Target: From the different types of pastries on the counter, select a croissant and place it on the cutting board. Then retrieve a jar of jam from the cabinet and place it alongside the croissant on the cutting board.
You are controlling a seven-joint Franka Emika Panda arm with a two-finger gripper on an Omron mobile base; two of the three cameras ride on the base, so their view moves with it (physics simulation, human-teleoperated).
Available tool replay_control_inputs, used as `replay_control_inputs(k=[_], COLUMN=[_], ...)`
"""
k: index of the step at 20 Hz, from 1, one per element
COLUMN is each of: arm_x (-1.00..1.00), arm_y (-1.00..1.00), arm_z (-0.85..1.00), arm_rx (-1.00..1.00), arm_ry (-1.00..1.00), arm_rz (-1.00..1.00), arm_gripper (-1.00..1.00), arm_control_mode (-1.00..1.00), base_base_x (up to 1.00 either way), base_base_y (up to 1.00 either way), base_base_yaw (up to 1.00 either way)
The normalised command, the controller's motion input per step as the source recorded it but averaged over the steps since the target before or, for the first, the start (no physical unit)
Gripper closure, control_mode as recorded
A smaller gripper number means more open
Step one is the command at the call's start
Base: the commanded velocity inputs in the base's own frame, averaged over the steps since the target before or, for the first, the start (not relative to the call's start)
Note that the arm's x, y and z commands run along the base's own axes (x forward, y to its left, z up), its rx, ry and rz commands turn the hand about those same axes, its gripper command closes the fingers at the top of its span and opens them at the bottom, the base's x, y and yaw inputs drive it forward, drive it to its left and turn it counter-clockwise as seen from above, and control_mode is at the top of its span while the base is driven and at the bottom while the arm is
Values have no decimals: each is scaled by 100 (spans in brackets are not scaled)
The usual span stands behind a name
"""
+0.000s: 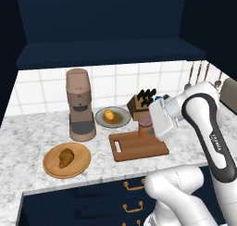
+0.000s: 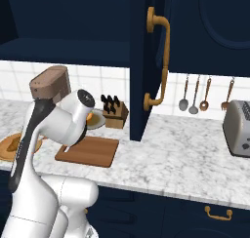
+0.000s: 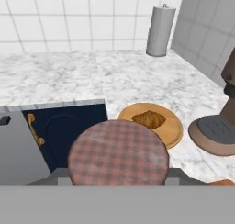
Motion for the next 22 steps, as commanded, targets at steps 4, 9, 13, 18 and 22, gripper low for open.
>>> replay_control_inputs(k=[4,9,13,18,22], arm_x=[12,19,43,52,21], arm_y=[-32,-34,-10,-9,-37], arm_z=[-15,-11,-33,-39,-18], arm_rx=[0,0,0,0,1], arm_ry=[-2,0,-2,-3,0], arm_rz=[13,11,3,0,0], arm_gripper=[100,100,100,100,100], arm_control_mode=[-100,-100,-100,-100,-100], base_base_x=[0,0,0,0,0], base_base_y=[0,0,0,0,0], base_base_yaw=[0,0,0,0,0])
